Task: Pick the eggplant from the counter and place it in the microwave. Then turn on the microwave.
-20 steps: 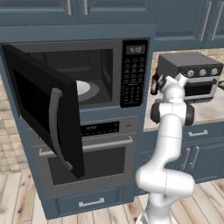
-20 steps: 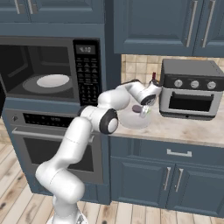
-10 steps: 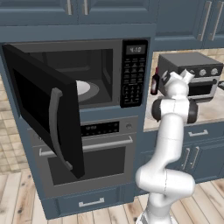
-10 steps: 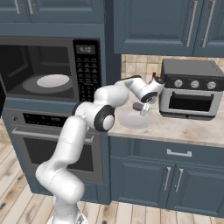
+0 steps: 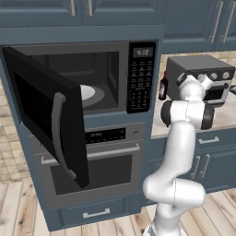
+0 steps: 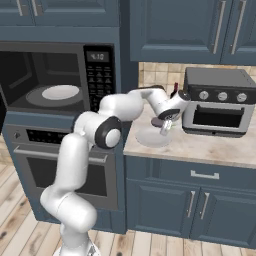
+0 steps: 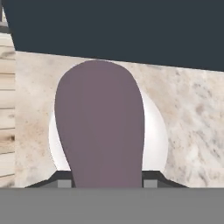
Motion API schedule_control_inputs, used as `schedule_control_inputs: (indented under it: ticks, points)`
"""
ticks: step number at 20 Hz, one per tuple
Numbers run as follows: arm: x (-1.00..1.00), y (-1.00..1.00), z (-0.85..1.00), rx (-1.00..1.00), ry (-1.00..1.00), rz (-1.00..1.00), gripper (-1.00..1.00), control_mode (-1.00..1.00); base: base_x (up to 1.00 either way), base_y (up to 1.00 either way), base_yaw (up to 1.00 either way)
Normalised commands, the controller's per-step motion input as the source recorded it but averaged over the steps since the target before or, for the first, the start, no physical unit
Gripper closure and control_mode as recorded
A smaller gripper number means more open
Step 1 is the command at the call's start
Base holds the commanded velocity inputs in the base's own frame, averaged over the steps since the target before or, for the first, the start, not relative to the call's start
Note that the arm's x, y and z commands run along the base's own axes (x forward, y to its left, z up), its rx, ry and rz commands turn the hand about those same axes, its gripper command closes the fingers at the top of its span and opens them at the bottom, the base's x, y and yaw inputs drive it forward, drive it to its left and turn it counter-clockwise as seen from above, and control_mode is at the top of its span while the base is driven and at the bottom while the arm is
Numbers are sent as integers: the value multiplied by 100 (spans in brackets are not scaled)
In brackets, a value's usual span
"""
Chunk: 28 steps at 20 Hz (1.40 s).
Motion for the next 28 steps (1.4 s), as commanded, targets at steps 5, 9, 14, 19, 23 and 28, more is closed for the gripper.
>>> schedule_control_inputs:
  ticks: [5, 9, 14, 19, 23, 28]
  points:
    - [-51, 0, 37, 0, -5, -2, 100, -100, 0, 0, 0]
    - [-52, 0, 37, 0, 0, -2, 100, -100, 0, 0, 0]
    - [-52, 0, 38, 0, 0, -1, 100, -100, 0, 0, 0]
    - [-54, 3, 30, 0, -1, 0, 100, -100, 0, 0, 0]
    - [-54, 9, 24, 0, -5, 0, 100, -100, 0, 0, 0]
    - [-57, 17, 19, -2, -9, 0, 100, -100, 0, 0, 0]
